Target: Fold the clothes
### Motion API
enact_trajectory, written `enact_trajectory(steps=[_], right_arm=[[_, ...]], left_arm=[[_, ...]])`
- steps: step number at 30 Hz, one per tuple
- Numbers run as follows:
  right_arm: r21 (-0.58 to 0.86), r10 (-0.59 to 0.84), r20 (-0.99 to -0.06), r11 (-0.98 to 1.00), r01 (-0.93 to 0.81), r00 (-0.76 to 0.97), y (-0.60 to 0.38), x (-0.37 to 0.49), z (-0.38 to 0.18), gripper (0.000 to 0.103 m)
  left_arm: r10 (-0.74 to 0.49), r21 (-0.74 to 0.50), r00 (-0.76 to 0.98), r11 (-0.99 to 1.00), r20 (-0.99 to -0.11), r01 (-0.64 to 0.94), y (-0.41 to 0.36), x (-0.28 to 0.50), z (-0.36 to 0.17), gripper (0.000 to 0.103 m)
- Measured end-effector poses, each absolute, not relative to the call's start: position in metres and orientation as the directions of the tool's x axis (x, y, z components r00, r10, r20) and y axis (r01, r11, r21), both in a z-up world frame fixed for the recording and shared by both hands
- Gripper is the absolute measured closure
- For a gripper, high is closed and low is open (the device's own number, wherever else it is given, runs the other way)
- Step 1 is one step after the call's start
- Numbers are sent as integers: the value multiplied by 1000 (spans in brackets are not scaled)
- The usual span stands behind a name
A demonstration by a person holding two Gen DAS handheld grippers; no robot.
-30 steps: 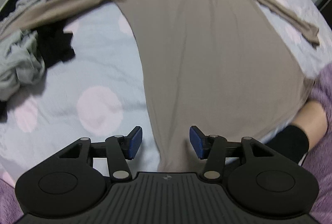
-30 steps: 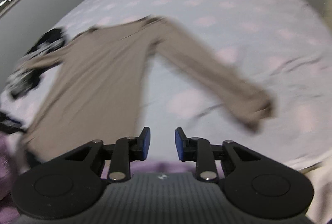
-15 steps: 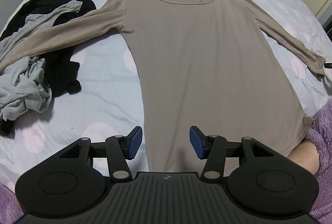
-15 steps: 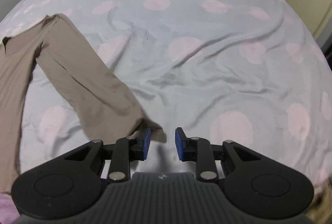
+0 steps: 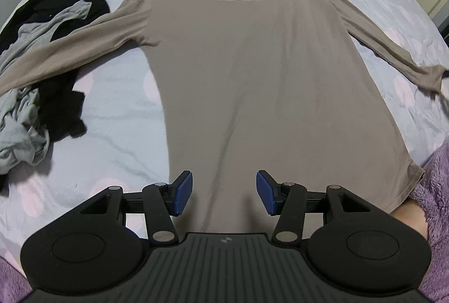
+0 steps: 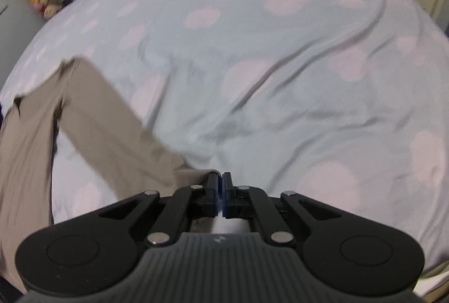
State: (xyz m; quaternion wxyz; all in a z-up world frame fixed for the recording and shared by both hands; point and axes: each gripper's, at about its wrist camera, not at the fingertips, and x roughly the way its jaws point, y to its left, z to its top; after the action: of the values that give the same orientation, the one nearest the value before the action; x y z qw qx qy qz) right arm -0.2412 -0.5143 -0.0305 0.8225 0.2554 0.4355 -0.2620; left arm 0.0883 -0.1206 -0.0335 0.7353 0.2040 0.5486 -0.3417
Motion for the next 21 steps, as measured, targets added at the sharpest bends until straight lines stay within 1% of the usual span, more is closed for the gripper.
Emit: enact_trajectory(steps=[4, 7, 11, 12, 15, 18, 20, 21], right_arm=[[94, -303, -864, 689, 718, 403, -548, -240, -12, 101], [18, -336, -891, 645, 764, 305, -569, -236, -17, 101], [35, -321, -896, 636, 771, 307, -579, -231, -33, 100], [43, -322, -894, 629, 776, 311, -580, -232, -35, 99], [69, -328, -887, 602, 795, 326, -583, -237, -41, 90], [90, -346, -880, 553, 829, 326, -587, -247, -39, 88], [128, -342, -878, 504, 854, 334, -591, -257, -39, 82], [172, -324, -876, 481, 859, 357, -592, -262, -41, 77]], left_arm=[[-288, -77, 170, 682, -942, 728, -127, 88, -32, 55], [-287, -76, 175, 688, -942, 722, -128, 89, -30, 55], [-271, -67, 179, 702, -946, 709, -127, 90, -30, 55], [-266, -63, 181, 705, -947, 706, -126, 91, -30, 55], [-261, -63, 182, 716, -948, 696, -123, 93, -30, 55], [-258, -68, 177, 723, -950, 687, -123, 94, -33, 55], [-255, -72, 173, 728, -951, 682, -124, 95, -36, 55], [-255, -73, 170, 729, -952, 681, -125, 95, -37, 55]])
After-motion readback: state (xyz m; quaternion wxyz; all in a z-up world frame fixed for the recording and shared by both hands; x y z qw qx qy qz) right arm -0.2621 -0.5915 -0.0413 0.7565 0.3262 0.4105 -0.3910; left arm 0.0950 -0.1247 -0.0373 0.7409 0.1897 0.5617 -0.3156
